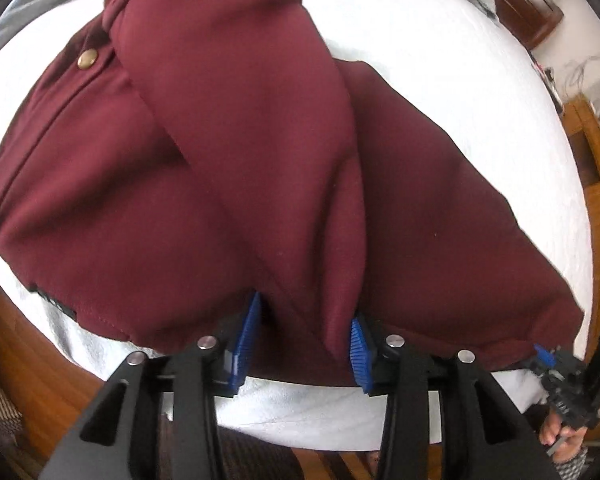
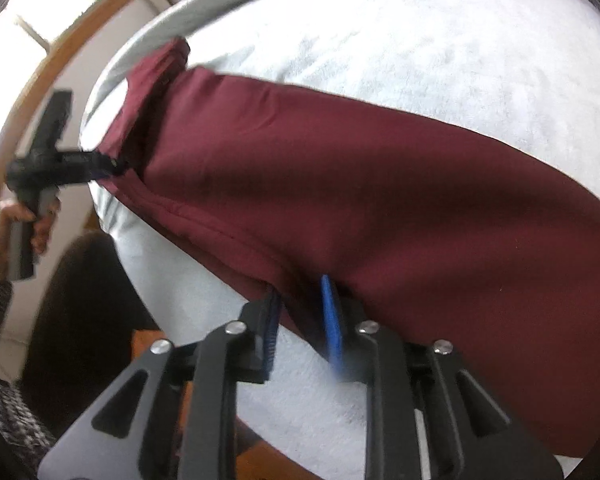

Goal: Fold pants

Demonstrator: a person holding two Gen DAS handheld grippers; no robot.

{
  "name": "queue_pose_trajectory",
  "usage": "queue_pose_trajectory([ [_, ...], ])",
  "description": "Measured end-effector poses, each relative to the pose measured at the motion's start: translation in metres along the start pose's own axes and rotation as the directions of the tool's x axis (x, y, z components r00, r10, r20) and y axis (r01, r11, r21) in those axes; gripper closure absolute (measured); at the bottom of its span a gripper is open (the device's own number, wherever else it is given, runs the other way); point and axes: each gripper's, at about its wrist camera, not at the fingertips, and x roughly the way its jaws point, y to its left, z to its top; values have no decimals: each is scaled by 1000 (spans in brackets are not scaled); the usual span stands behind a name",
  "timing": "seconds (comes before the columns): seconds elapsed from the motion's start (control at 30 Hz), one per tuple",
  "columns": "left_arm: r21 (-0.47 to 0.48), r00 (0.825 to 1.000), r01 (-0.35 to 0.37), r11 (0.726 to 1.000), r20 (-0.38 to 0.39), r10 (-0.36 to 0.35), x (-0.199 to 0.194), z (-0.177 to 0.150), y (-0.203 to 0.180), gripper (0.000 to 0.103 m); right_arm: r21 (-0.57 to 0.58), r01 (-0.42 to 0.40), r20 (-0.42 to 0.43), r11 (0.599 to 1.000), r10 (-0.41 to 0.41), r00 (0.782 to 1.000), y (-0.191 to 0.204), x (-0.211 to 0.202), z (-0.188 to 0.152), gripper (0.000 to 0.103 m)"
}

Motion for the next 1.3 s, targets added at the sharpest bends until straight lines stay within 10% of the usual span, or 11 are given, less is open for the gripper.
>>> queue_pose_trajectory([
  [0.47, -18, 998, 64, 998, -21, -64, 5, 3, 33, 55, -89, -14, -69, 996, 8, 998, 20, 1, -17, 84],
  [0.57, -13, 997, 80, 997, -14, -80, -4, 9, 33, 50, -58, -59, -46, 997, 57, 997, 21, -11, -12, 75],
  [0.67, 7, 994, 109, 994, 7, -110, -16, 10, 34, 41, -46, -136, -6, 990, 136, 991, 30, -26, -4, 45],
  [0.93, -38, 991, -32, 999, 129, 37, -41, 3, 102, 29, -179, -209, -3, 961, 212, 977, 113, 0, 45, 44],
  [1.23, -57, 993, -24, 998, 115, 30, -26, 10, 138, 29, -276, -224, -80, 935, 210, 974, 184, 82, 80, 40],
  [1.3, -51, 993, -15, 999, 115, 20, -24, 12, 134, 27, -283, -209, -92, 936, 191, 977, 184, 90, 79, 68],
])
